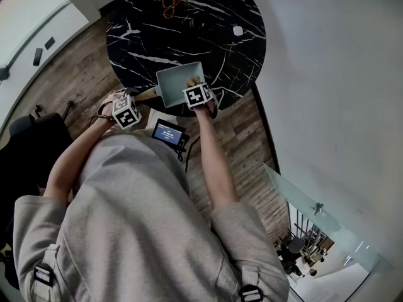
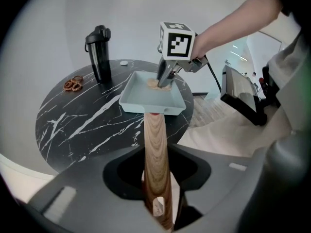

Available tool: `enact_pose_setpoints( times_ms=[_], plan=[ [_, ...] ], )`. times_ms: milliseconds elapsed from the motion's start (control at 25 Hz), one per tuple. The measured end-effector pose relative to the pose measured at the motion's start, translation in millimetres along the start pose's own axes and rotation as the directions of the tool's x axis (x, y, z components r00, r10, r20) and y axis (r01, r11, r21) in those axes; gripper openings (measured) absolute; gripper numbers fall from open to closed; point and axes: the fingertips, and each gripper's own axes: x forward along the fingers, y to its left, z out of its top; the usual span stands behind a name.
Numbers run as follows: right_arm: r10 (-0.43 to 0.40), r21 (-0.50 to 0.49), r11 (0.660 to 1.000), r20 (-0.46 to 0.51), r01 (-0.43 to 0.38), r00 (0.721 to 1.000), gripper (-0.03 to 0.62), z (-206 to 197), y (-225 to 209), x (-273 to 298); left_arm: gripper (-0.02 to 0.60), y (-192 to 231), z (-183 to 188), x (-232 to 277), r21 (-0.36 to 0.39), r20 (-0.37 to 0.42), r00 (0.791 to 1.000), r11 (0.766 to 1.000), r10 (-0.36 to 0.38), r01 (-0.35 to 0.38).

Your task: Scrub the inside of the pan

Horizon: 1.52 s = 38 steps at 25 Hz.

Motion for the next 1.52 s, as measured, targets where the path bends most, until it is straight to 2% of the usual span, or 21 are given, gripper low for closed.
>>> enact_pose_setpoints(
  times_ms=[160,520,760,920,1000,1080,1200,1280,1400,1520],
  plan=[
    [-0.017,0.022,1.0,0.032,0.017,0.999,0.087,10,-3,0,0.135,-1,-3,2,0.059,-0.012,1.0,0.998,0.009,-0.008],
    [0.0,0.026,1.0,0.069,-0.001,0.998,0.089,57,-17,2,0.135,-2,-4,3,0.109,-0.04,0.999,0.994,0.029,-0.025],
    [-0.017,0.049,0.999,0.126,0.011,0.992,0.087,62,-22,-11,0.135,-2,-6,2,0.056,-0.044,0.999,0.998,0.0,0.003],
    [-0.093,0.118,0.991,0.223,0.068,0.97,0.087,70,-46,-33,0.135,-2,-6,3,0.059,-0.051,0.999,0.998,-0.015,0.018],
    [-0.08,0.11,0.992,0.253,0.054,0.964,0.087,76,-42,-41,0.135,-1,-7,3,0.064,-0.057,0.998,0.998,-0.018,0.021],
    [-0.042,0.042,0.999,0.242,0.033,0.969,0.087,79,-27,-39,0.135,0,-7,3,0.069,-0.057,0.998,0.997,-0.017,0.021],
    [-0.026,-0.039,0.999,0.152,0.032,0.988,0.089,70,-14,-16,0.135,-1,-4,4,0.078,-0.061,0.998,0.997,-0.02,0.025],
    [-0.017,-0.006,1.0,0.105,0.018,0.994,0.091,64,-14,-1,0.135,-2,-4,4,0.081,-0.061,0.998,0.996,-0.022,0.027],
    [0.001,0.043,0.999,0.096,-0.005,0.995,0.091,67,-12,6,0.135,-1,-5,3,0.083,-0.062,0.998,0.996,-0.024,0.029],
    [0.025,0.022,0.999,0.1,-0.028,0.995,0.089,73,-2,6,0.135,-1,-5,4,0.081,-0.059,0.998,0.996,-0.027,0.032]
  ],
)
